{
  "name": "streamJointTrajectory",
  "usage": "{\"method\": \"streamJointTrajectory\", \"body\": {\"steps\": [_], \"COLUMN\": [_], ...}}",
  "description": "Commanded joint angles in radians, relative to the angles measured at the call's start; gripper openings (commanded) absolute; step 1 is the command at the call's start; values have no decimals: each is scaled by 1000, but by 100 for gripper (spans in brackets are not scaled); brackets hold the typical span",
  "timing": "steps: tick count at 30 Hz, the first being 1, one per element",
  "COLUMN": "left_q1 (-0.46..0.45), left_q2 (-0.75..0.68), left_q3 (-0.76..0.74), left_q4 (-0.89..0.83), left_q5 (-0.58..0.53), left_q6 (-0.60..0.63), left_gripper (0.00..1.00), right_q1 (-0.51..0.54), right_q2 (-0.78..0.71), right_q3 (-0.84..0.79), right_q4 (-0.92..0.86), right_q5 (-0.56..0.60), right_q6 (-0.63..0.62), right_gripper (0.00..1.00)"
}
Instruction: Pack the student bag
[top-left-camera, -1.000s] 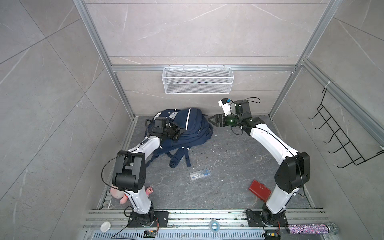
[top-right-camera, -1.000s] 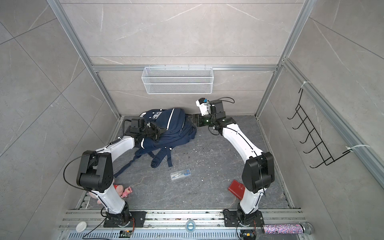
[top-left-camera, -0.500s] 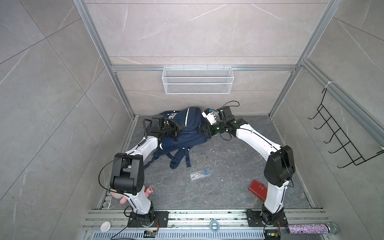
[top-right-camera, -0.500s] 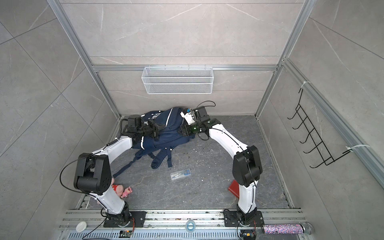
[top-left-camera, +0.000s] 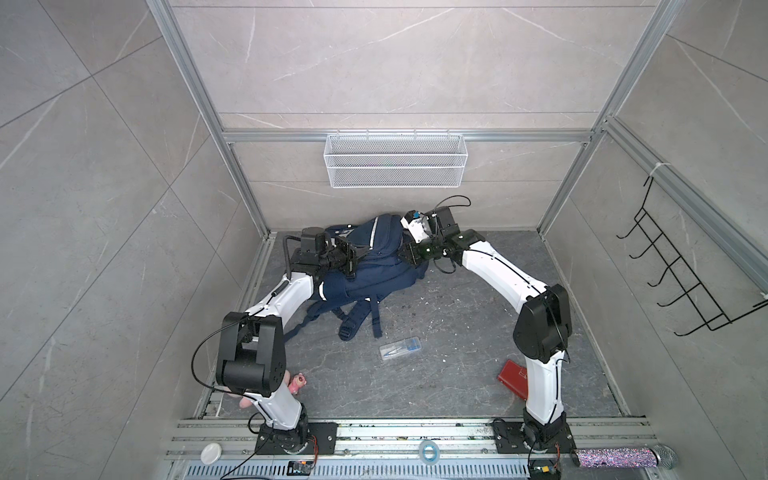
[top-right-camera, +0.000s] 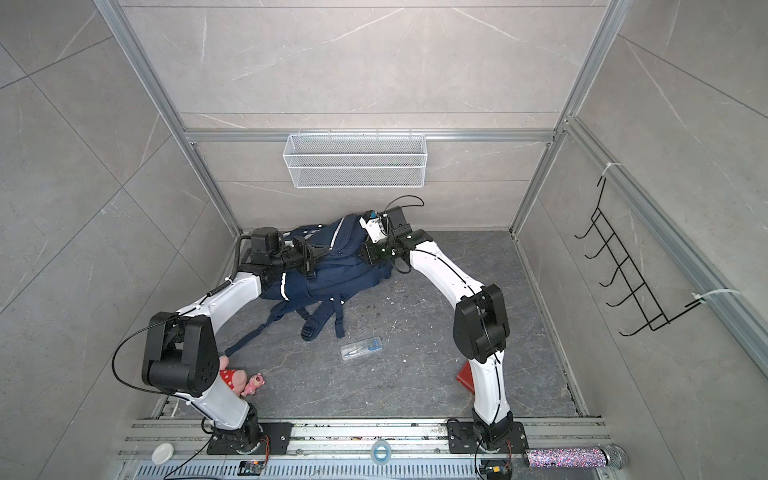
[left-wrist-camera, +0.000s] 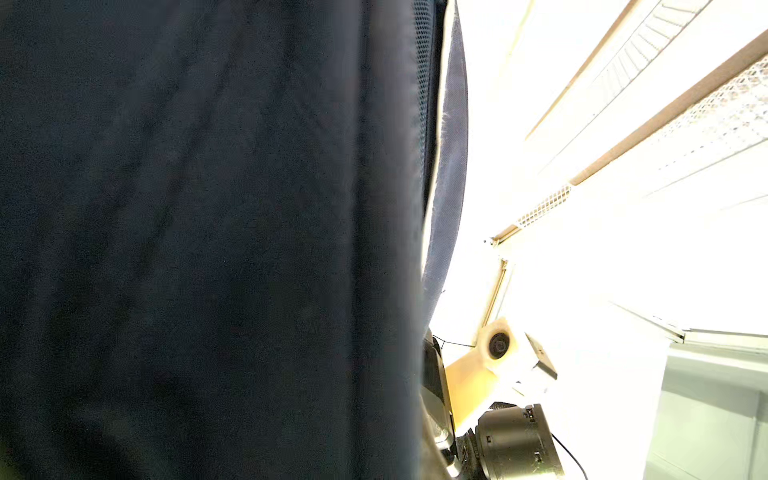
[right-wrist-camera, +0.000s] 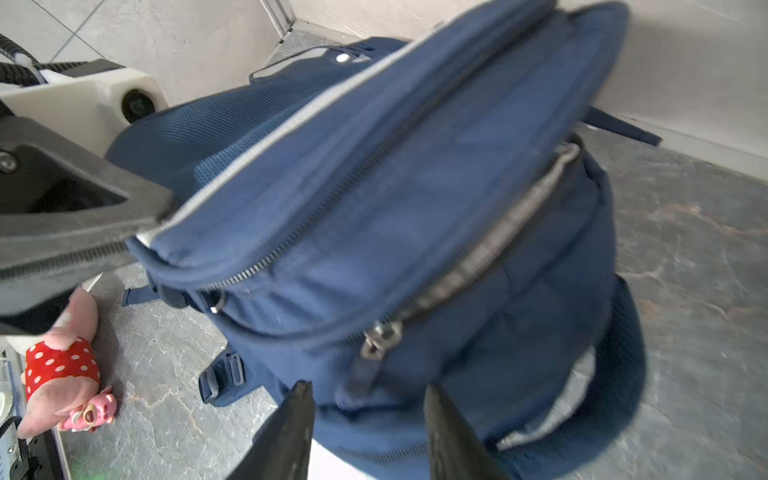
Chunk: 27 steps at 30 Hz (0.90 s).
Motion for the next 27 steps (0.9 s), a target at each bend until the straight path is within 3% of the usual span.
{"method": "streamJointTrajectory", "body": {"steps": [1,7,12,27], "left_q1": [-7,-8,-7,2], "left_q2": [-122,-123,-119,-112], "left_q3": [40,41,43,67], "left_q4": [216,217,217,162], "left_q5": [72,72,75,98], "left_q6": [22,21,17,59], "left_gripper": [0,0,0,0], "right_q1": [23,57,74,71], "right_q2": [49,97,122,45], "right_q3": [65,160,217,110], "right_q4": [-46,-149,-230,-210], "right_q5": [18,167,282,290], "right_q6": [13,-2,-34,-124], "right_gripper": [43,28,22,17]}}
